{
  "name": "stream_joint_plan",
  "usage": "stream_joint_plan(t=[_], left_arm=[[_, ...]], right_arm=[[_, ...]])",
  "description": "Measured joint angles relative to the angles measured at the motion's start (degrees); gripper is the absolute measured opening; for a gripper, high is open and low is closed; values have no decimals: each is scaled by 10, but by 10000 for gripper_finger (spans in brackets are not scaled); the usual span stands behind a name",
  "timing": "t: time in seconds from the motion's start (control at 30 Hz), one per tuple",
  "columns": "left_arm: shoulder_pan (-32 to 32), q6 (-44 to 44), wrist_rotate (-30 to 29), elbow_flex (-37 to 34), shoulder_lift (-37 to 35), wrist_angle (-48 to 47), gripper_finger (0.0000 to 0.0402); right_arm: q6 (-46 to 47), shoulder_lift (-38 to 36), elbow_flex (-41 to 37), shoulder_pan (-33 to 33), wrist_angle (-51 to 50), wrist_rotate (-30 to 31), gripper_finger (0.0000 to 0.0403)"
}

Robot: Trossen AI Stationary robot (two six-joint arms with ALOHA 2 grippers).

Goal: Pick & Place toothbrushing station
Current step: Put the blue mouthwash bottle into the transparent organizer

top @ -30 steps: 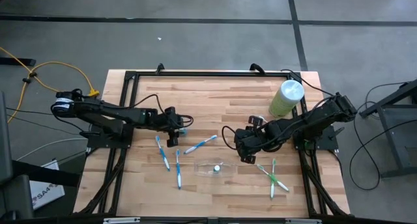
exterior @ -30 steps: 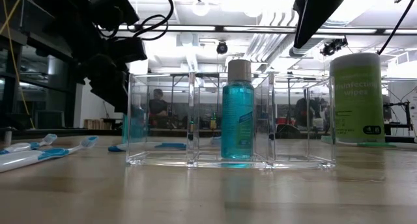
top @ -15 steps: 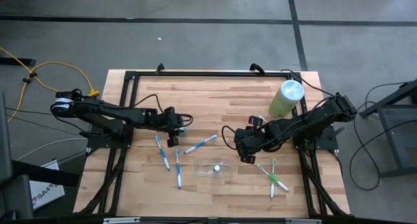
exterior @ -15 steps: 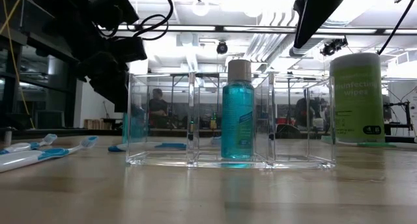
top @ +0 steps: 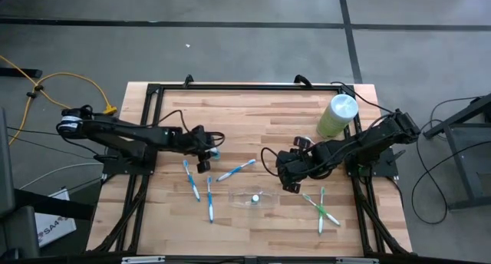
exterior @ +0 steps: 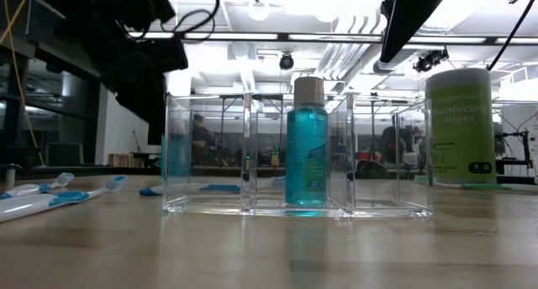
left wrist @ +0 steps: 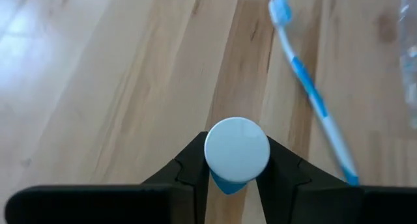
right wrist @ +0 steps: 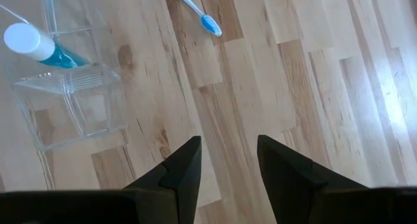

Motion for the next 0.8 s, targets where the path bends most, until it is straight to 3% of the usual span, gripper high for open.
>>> stream_joint_plan(t=[0.33, 0.8], left_arm=[[-41, 2, -2, 22, -77, 24, 87], [-122, 54, -31, 170, -22, -37, 87]], right_arm=[[29, 0, 0, 13, -9, 1, 142], [61, 0, 0, 52, -8, 22, 142]])
